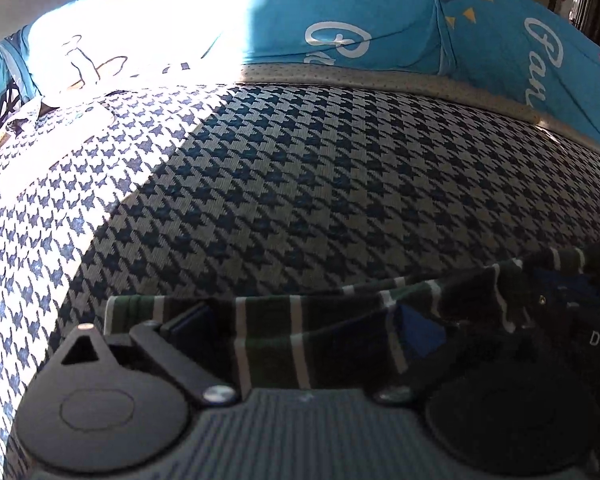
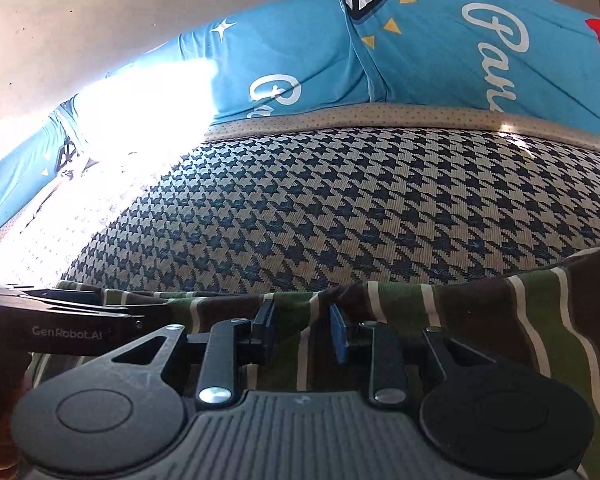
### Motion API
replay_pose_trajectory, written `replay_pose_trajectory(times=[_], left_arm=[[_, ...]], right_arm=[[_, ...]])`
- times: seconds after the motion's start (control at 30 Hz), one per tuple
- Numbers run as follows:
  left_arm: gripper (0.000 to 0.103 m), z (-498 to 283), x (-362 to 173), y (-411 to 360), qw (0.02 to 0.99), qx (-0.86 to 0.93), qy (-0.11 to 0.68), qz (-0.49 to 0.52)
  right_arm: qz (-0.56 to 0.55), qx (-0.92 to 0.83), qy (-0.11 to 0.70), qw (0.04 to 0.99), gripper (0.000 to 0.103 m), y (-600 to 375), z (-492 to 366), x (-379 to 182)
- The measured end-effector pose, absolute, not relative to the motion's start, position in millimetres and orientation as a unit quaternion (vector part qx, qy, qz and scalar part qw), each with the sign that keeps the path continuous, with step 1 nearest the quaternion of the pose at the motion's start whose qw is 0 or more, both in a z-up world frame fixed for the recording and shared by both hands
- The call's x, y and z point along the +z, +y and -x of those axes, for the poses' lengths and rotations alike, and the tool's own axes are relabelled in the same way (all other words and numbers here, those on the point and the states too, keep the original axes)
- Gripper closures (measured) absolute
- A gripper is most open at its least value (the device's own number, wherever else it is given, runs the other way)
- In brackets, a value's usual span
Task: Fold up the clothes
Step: 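Fold the held strip end over the strip with both grippers and release, then move the open right gripper to the folded strip end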
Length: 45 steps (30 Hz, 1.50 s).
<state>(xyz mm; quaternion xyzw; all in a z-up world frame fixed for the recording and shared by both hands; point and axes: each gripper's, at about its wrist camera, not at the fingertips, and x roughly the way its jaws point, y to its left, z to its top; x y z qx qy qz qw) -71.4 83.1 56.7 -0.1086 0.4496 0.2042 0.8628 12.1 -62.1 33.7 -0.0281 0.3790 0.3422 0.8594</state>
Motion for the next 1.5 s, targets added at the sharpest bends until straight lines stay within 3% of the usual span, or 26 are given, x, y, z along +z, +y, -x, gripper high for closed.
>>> replay_pose_trajectory(times=[0.5, 0.97, 1.5], left_arm=[[0.0, 79, 70, 88, 0.876, 0.218, 0.407, 0.139], [0.0, 123, 77, 60, 0.889, 0.154, 0.402, 0.157], [0.0, 122, 70, 11, 0.897, 0.087, 0.416, 0.119]], right_arm=[[-0.039, 0.333, 0.39, 0.857, 0.068, -84, -17, 59], [-0.153, 0.215, 0.372, 0.89, 0.057, -219, -24, 90], [-0.139, 0.137, 0.422, 0.886, 0.053, -308, -17, 71]])
